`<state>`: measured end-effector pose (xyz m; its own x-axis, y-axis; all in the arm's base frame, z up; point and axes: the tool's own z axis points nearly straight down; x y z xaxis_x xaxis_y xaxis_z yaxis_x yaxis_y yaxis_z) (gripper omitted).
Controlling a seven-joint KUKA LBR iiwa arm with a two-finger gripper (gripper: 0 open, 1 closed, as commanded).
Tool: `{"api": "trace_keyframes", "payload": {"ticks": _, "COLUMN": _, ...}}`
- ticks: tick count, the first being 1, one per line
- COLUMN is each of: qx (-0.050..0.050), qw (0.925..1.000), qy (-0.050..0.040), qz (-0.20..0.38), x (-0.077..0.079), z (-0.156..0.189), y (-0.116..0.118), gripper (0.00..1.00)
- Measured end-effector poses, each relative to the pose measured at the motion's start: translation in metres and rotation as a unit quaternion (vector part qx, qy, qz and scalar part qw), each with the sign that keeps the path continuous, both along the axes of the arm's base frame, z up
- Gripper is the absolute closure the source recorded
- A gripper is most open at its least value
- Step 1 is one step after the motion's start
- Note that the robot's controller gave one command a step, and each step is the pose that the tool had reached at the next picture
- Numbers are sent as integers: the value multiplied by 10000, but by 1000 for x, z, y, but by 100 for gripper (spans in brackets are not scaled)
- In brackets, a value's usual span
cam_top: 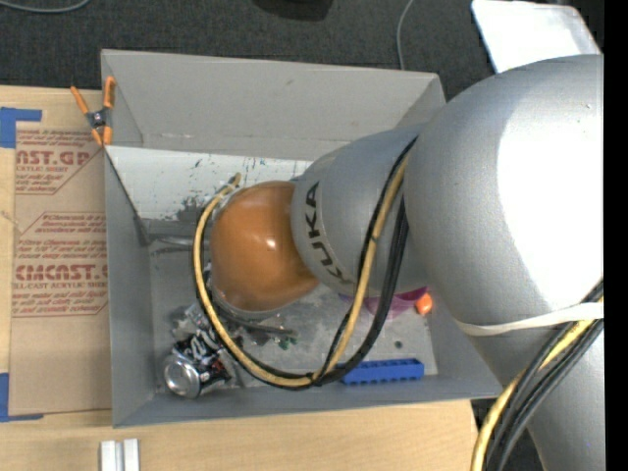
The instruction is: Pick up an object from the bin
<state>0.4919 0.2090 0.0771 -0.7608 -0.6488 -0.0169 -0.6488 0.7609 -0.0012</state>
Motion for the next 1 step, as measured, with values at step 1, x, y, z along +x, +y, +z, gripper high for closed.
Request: {"api": "trace_keyframes", "payload": {"ticks": 1, "qx": 0, "qw": 10000, "qy": 2, "qz": 5, "x": 0, "z": 0, "y": 0, "gripper": 100}}
